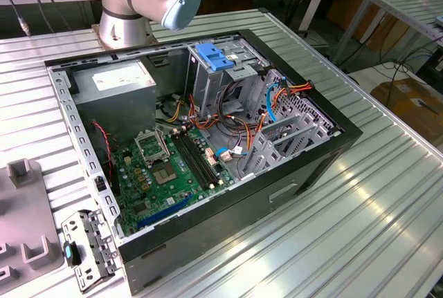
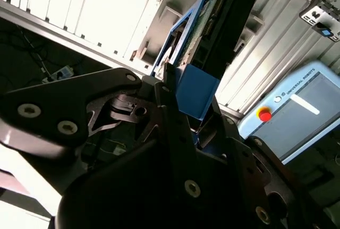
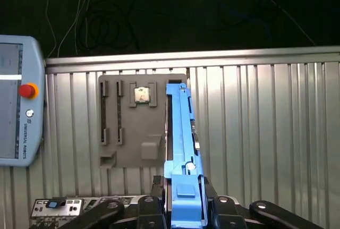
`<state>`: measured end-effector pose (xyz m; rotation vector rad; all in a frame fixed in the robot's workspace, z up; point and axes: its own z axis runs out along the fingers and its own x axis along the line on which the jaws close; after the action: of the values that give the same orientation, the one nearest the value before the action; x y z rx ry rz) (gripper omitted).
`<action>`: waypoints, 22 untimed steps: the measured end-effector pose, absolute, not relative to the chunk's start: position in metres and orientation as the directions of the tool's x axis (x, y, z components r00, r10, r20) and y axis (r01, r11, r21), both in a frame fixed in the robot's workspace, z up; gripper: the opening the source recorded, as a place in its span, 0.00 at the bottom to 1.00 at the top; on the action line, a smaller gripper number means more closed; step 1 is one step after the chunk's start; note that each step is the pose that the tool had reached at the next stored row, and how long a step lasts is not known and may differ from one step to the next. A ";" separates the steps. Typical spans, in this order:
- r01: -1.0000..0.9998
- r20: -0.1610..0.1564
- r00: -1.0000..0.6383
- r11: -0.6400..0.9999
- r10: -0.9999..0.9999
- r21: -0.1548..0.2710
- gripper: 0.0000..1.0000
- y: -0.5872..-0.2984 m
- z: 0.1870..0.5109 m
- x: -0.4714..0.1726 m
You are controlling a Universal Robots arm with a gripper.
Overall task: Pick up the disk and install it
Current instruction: 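Pick up the disk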
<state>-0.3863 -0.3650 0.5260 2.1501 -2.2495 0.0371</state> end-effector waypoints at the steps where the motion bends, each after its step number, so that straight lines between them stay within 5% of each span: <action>1: -0.999 0.038 -0.045 0.045 -0.998 0.003 0.37 -0.365 0.532 -0.386; 22: -0.999 0.038 -0.045 0.045 -0.998 0.008 0.37 -0.365 0.550 -0.335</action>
<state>-0.3346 -0.3650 0.5497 2.1480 -2.2469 0.0320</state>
